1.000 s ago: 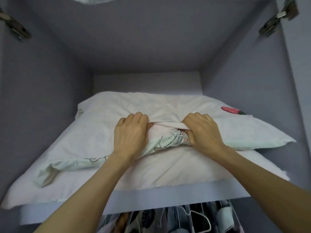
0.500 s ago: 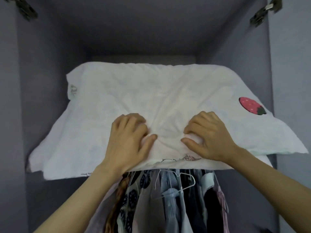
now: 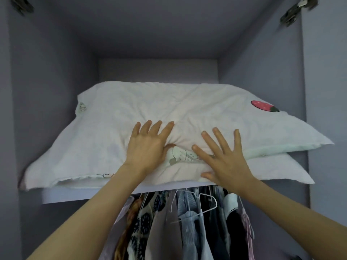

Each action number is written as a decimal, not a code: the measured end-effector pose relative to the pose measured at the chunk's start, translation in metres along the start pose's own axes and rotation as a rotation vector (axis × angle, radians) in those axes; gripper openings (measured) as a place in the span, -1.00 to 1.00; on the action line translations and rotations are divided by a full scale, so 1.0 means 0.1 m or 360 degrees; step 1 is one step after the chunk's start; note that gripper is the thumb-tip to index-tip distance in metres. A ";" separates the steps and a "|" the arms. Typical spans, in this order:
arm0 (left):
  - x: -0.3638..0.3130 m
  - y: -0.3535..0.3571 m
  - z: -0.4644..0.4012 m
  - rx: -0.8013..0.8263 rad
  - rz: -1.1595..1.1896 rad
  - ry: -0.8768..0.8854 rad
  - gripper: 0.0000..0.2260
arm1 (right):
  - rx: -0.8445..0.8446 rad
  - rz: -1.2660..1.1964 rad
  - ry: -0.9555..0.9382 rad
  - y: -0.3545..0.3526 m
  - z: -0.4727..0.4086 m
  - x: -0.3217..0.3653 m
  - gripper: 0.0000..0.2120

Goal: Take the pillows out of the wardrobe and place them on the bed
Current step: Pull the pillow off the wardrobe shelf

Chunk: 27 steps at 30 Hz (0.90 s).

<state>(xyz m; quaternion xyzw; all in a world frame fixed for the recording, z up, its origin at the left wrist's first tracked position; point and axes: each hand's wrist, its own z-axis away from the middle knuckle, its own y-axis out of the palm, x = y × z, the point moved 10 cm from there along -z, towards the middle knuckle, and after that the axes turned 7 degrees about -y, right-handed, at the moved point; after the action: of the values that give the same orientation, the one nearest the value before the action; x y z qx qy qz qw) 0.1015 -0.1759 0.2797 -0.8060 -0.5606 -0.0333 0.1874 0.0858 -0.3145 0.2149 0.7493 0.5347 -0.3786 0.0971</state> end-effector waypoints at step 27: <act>0.36 -1.30 -1.17 -0.1022 0.0739 -0.0697 -0.69 | -0.1018 -0.0109 0.0819 -1.30 -0.67 -1.97 -0.63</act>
<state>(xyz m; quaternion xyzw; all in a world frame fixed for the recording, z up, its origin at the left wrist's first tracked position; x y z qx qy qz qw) 0.0144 -0.1439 0.4318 -0.9157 -0.3526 0.0087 -0.1926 -0.0247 -0.3676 0.4274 0.7333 0.6569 0.0034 0.1756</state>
